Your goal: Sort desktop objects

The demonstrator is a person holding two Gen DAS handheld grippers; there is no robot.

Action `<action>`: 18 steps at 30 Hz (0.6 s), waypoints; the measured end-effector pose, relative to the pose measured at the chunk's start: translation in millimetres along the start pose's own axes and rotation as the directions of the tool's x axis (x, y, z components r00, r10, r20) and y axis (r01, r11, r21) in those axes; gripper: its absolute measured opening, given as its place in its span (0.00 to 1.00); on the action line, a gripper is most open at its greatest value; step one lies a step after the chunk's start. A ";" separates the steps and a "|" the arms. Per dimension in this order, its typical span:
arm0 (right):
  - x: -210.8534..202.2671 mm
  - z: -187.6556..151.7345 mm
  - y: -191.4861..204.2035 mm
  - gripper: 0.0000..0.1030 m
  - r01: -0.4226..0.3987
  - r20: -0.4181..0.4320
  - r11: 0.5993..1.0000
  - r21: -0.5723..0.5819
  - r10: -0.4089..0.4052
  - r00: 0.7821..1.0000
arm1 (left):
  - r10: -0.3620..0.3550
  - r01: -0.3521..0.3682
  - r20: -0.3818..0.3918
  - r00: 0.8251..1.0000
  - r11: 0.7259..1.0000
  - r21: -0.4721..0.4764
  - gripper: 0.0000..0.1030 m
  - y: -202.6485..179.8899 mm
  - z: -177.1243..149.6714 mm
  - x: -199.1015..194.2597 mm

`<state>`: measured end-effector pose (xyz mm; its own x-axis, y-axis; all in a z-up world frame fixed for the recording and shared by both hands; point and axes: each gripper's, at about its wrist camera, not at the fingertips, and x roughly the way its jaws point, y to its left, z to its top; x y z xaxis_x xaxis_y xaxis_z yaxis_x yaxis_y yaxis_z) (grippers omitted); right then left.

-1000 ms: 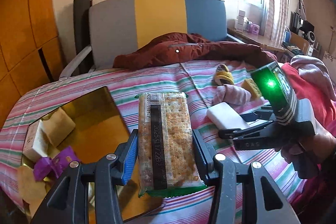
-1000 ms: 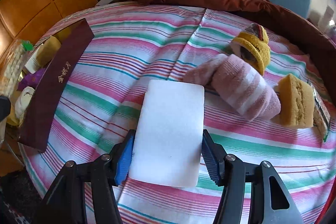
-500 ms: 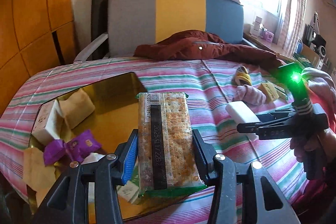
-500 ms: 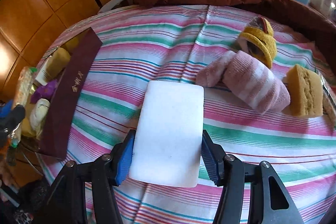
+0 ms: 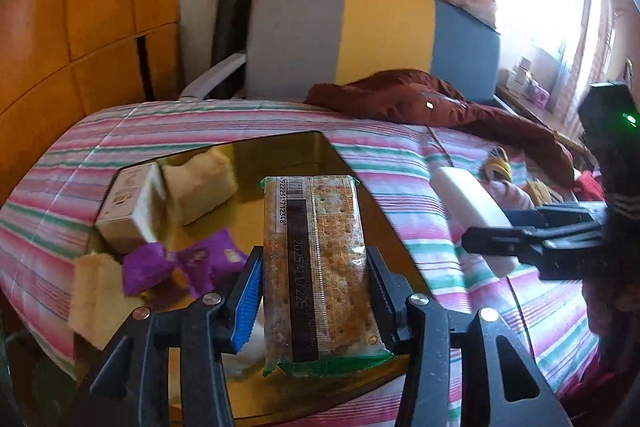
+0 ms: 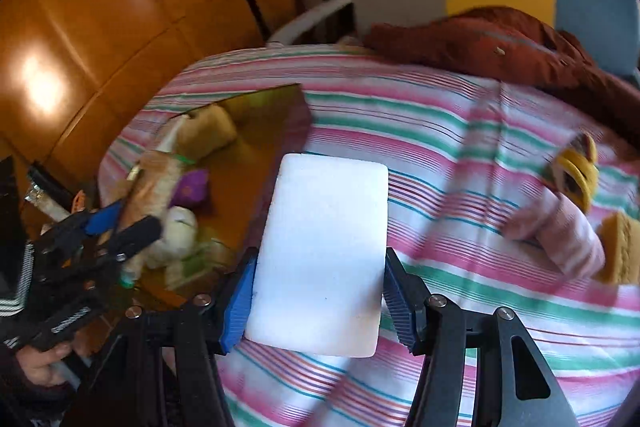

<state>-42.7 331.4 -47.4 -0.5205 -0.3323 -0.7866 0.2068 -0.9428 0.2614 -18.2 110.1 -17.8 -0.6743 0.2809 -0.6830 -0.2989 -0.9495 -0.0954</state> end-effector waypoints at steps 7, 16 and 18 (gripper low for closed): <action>5.4 6.2 54.8 0.58 -0.071 0.021 0.995 -0.069 0.073 0.997 | 0.056 -0.055 0.012 0.998 0.994 -0.092 0.47 44.9 0.7 -3.9; 34.0 5.5 104.2 0.58 -0.120 -0.017 0.986 -0.114 0.119 0.993 | 0.096 -0.099 -0.029 0.995 0.977 -0.190 0.47 87.0 -10.0 1.3; 41.6 5.6 109.7 0.58 -0.120 -0.027 0.986 -0.119 0.117 0.993 | 0.097 -0.102 -0.037 0.995 0.975 -0.195 0.47 89.4 -12.4 3.1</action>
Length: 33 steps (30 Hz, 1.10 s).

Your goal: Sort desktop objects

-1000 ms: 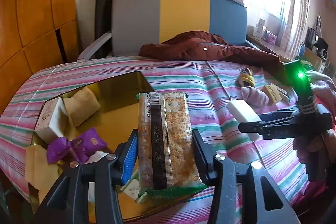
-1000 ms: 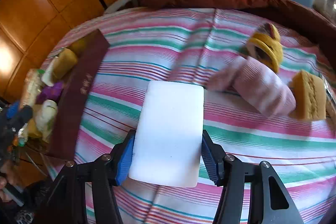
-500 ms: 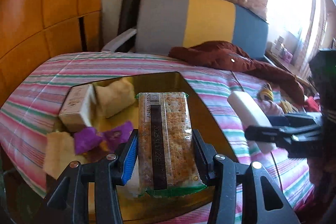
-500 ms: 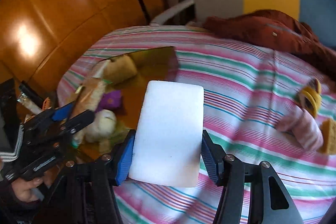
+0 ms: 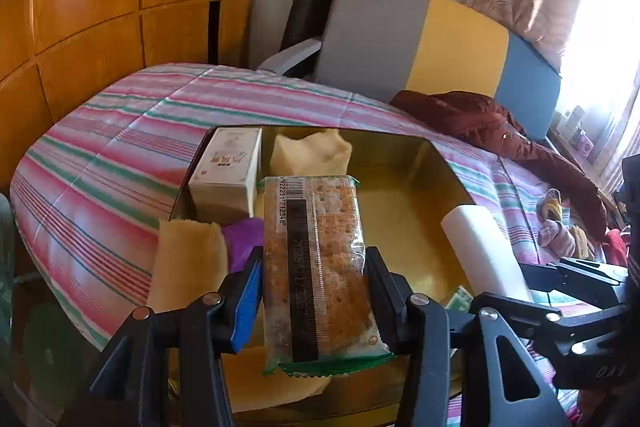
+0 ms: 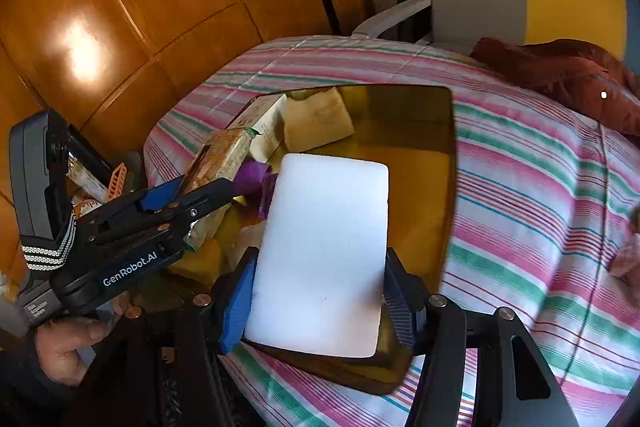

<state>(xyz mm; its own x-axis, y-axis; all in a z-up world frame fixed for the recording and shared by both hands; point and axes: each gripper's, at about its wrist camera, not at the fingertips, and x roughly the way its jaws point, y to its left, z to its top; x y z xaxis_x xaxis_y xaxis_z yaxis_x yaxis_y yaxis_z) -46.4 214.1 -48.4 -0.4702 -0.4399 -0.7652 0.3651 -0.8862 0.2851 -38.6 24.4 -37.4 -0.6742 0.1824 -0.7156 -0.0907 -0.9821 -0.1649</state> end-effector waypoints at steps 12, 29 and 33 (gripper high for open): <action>30.2 6.1 4.0 0.60 0.096 -0.038 0.995 0.001 -0.096 0.995 | -0.022 0.023 -0.044 0.999 0.999 0.028 0.47 -13.6 5.5 24.5; 22.7 8.8 -7.7 1.00 0.095 0.035 0.991 0.096 -0.099 0.994 | 0.012 -0.012 -0.043 0.999 1.000 0.007 0.55 -3.9 6.7 26.4; 19.7 5.2 -5.6 1.00 0.136 0.040 0.986 0.095 -0.140 0.989 | 0.034 -0.034 -0.012 0.999 0.999 0.029 0.57 -6.5 7.1 14.4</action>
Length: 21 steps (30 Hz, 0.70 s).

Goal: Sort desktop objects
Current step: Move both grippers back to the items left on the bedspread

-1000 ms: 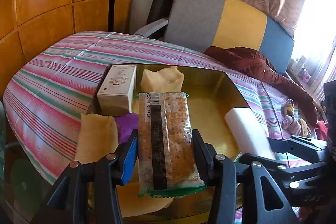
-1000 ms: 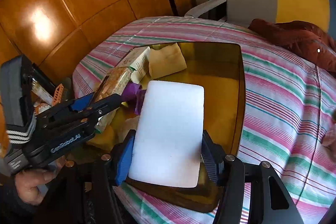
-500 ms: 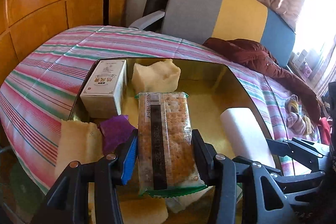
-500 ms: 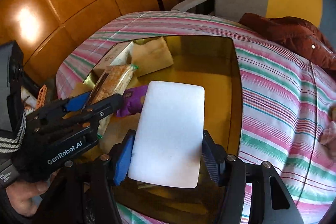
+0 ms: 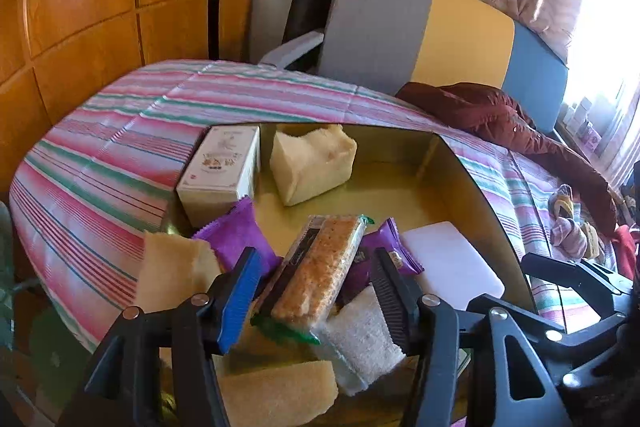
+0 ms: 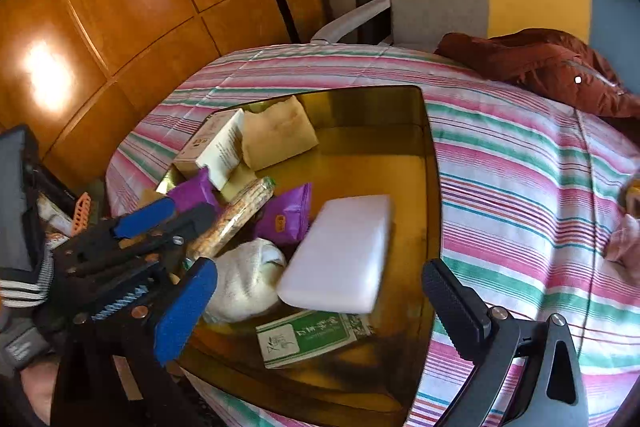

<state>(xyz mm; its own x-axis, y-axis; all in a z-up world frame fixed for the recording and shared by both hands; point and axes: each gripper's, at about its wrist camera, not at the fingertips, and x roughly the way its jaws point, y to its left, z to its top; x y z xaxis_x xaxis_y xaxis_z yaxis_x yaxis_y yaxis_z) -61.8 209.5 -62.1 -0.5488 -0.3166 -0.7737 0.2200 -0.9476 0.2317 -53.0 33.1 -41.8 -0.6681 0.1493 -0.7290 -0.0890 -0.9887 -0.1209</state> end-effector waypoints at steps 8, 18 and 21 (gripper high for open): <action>-7.6 -11.5 1.6 1.00 0.058 0.017 0.998 -0.006 -0.058 0.998 | 0.025 -0.027 0.043 0.999 0.999 0.028 0.61 -4.0 -0.9 -17.9; -23.3 -20.2 -8.3 1.00 0.062 0.042 0.997 0.041 -0.064 0.997 | 0.036 -0.042 0.082 0.996 0.996 0.074 0.61 -13.4 -2.7 -34.6; -30.7 -22.4 -16.2 1.00 0.075 0.052 0.995 0.062 -0.078 0.996 | 0.028 -0.036 0.085 0.996 0.995 0.088 0.61 -18.2 -2.4 -39.1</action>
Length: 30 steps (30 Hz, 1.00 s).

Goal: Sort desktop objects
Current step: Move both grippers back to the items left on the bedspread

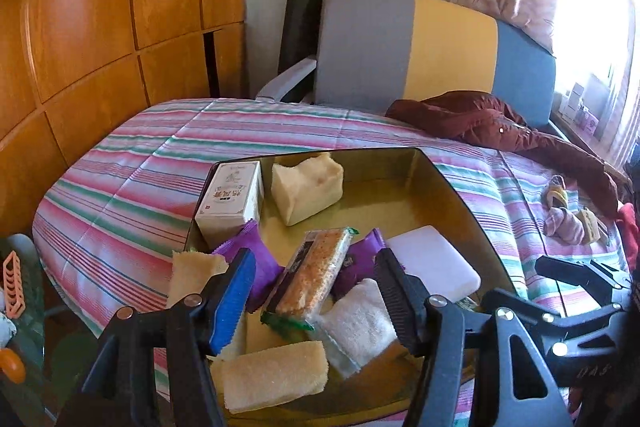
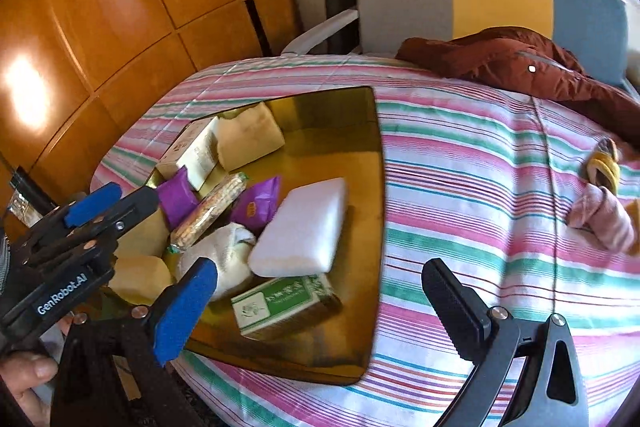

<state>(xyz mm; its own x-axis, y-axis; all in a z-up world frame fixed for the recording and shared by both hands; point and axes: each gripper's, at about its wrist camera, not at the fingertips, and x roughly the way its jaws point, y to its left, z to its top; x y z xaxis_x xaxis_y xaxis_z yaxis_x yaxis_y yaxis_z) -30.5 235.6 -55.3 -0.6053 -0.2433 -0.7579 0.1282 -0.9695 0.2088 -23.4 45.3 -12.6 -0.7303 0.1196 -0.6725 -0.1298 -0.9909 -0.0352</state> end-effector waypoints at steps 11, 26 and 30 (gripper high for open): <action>-23.6 -9.4 -59.3 1.00 0.096 0.003 0.991 0.097 -0.096 0.995 | -0.038 0.037 0.009 0.999 0.997 0.072 0.61 -27.7 2.8 -11.3; -64.7 -16.2 -160.5 1.00 0.282 -0.034 0.932 0.229 -0.282 0.959 | -0.137 0.135 -0.005 0.991 0.970 0.200 0.61 -87.4 7.9 -14.4; -70.9 -20.5 -189.0 1.00 0.305 -0.069 0.911 0.279 -0.298 0.952 | -0.176 0.175 -0.019 0.984 0.957 0.232 0.61 -105.2 7.9 -12.7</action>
<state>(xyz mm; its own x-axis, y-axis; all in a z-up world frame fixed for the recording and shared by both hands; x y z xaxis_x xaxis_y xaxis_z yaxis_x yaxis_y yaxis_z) 4.3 435.5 -53.7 -0.5601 0.0550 -0.8266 -0.2870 -0.9489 0.1314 -5.9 148.5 5.4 -0.6836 0.2905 -0.6696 -0.4078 -0.9128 0.0204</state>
